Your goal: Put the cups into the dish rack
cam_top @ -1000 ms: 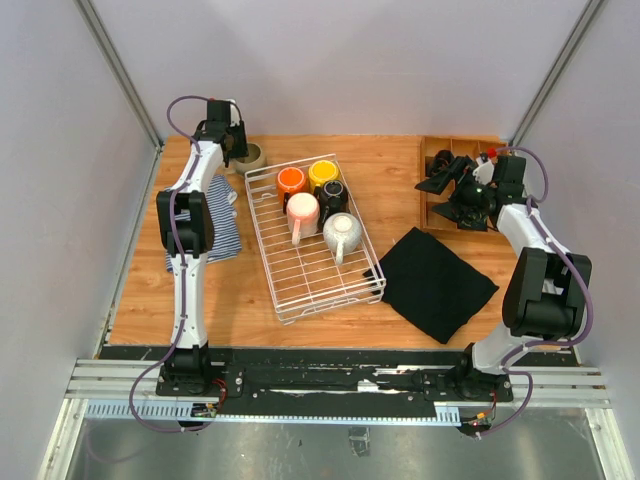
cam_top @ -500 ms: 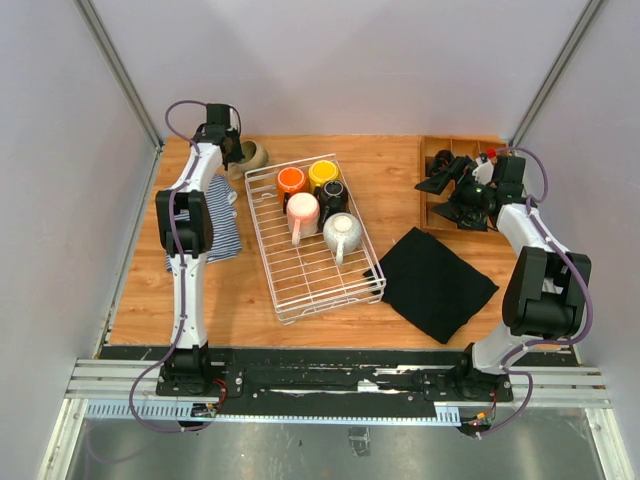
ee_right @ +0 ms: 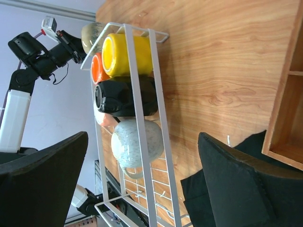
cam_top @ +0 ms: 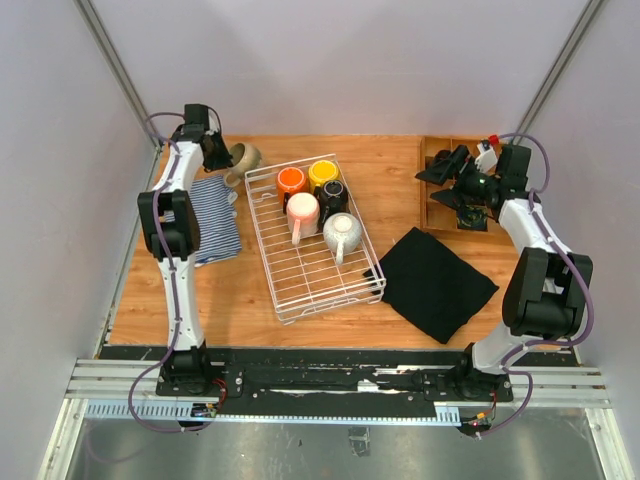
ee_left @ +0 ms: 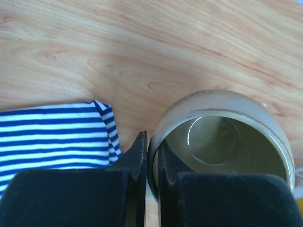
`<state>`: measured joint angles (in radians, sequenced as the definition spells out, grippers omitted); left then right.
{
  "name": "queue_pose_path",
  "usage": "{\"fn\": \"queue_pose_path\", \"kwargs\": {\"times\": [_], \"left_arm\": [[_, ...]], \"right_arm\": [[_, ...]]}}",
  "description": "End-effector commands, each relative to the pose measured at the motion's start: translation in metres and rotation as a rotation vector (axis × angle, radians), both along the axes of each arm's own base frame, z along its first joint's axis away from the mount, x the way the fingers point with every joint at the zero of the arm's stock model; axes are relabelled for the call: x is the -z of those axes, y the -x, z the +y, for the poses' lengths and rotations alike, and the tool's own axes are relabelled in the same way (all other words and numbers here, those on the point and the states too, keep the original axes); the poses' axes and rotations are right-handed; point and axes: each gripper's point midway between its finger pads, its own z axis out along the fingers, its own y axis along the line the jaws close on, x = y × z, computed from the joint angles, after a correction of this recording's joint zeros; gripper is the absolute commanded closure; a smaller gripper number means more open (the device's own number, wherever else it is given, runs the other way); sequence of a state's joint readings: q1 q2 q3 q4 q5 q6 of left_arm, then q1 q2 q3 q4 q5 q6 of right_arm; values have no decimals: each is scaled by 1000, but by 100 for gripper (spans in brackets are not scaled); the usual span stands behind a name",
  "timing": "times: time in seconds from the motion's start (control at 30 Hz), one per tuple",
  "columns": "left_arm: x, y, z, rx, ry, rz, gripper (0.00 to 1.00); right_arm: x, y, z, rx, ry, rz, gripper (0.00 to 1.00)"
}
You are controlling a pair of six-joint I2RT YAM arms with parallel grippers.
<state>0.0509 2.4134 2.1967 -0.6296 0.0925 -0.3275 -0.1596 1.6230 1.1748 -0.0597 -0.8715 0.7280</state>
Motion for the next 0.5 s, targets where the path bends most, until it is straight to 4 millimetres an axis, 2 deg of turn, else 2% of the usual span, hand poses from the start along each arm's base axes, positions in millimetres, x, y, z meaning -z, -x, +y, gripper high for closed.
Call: {"fn": "queue_pose_path", "kwargs": {"times": [0.0,0.13,0.23,0.33,0.47], "left_arm": [[-135,-1,-30,41,191,-251,99],[-181,12,-36,53,256,-324,99],[-215,25,-46,69,315,-379,99],[-239,46,-59,87,401,-410,99],[-271,88,-78,103,549,-442,100]], "right_arm": [[-47,-5,4,-61,-22,-158,0],[-76,2,19,-132,-35,-247,0],[-93,10,39,-207,-51,-306,1],[-112,27,73,-314,-67,-383,1],[-138,58,124,-468,-100,-513,2]]}}
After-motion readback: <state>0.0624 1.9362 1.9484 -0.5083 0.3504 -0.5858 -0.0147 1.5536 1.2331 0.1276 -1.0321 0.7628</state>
